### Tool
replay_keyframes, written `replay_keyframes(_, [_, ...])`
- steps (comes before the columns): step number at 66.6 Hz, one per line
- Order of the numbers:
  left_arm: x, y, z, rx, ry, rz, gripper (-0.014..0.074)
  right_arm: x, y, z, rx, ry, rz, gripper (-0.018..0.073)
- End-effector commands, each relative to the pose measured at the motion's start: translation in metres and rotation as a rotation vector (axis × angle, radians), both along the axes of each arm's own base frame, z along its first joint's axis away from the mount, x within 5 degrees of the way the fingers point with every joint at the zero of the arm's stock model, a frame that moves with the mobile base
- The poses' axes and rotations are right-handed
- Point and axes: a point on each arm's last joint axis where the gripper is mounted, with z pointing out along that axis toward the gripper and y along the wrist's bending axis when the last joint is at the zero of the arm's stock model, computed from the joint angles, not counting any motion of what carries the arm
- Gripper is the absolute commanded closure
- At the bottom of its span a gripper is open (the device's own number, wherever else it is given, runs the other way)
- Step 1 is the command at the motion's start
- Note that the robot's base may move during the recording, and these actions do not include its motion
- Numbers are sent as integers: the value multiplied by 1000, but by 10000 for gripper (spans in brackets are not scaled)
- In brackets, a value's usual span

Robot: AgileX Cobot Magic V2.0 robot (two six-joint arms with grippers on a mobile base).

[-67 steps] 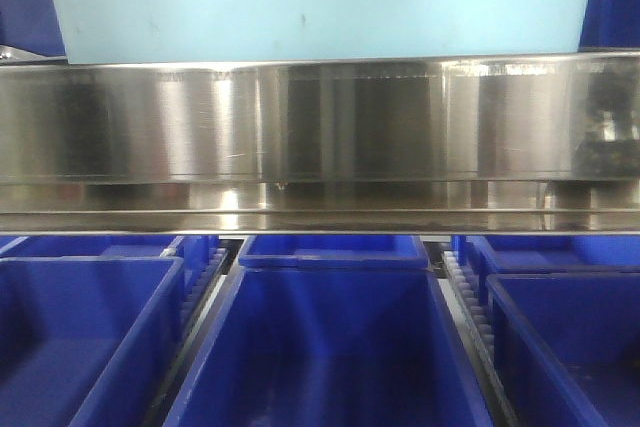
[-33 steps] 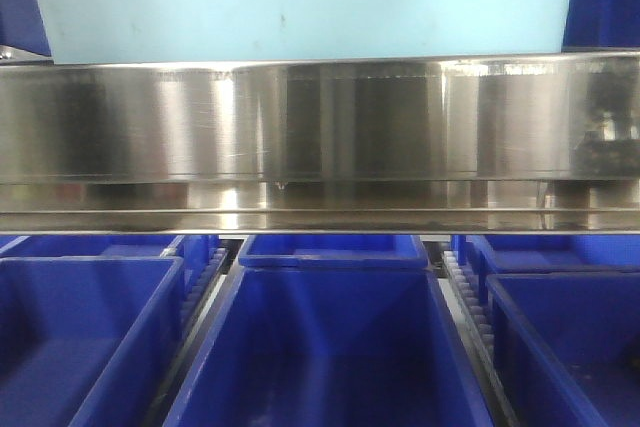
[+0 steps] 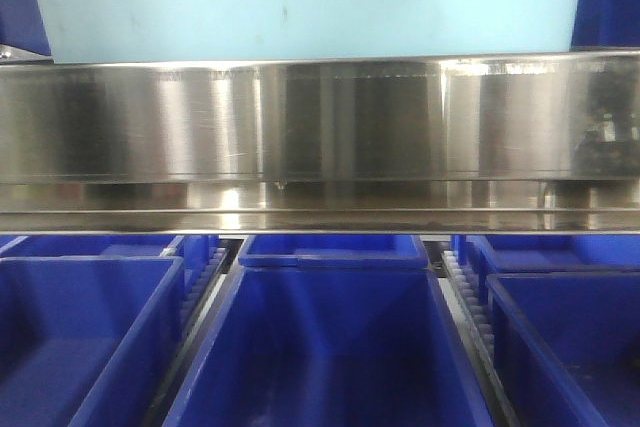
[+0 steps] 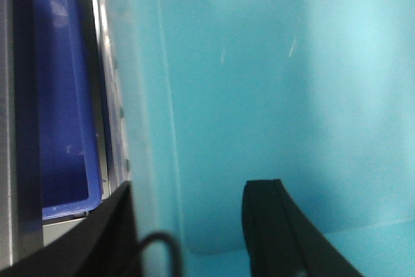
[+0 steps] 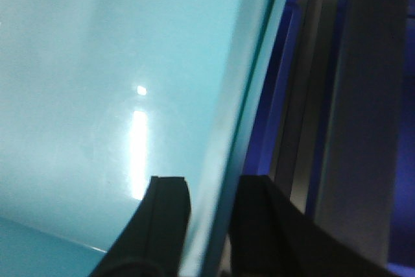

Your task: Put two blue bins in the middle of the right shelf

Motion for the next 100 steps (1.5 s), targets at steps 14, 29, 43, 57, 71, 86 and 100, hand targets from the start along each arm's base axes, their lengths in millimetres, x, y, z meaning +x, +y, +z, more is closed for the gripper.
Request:
replay_keyframes(14, [-30, 5, 86, -144, -317, -27, 707, -14, -7, 75, 95, -296, -5, 713])
replay_keyframes(29, [-49, 11, 128, -203, -465, -30, 707, -25, -12, 124, 148, -437, -5, 713])
replay_keyframes(43, [-56, 14, 139, -229, -533, -28, 707, -30, -14, 140, 157, -490, 3, 713])
replay_keyframes(57, [-56, 14, 138, -223, -521, -28, 707, -31, -14, 139, 153, -481, 4, 713])
replay_keyframes(71, [-56, 14, 138, -223, -523, -28, 707, -30, -14, 140, 154, -484, 4, 713])
replay_keyframes(86, [-56, 14, 138, -220, -526, -27, 707, -30, -14, 140, 154, -484, 4, 713])
replay_keyframes(100, [-56, 14, 138, -220, -526, -27, 707, -30, -14, 140, 154, -484, 4, 713])
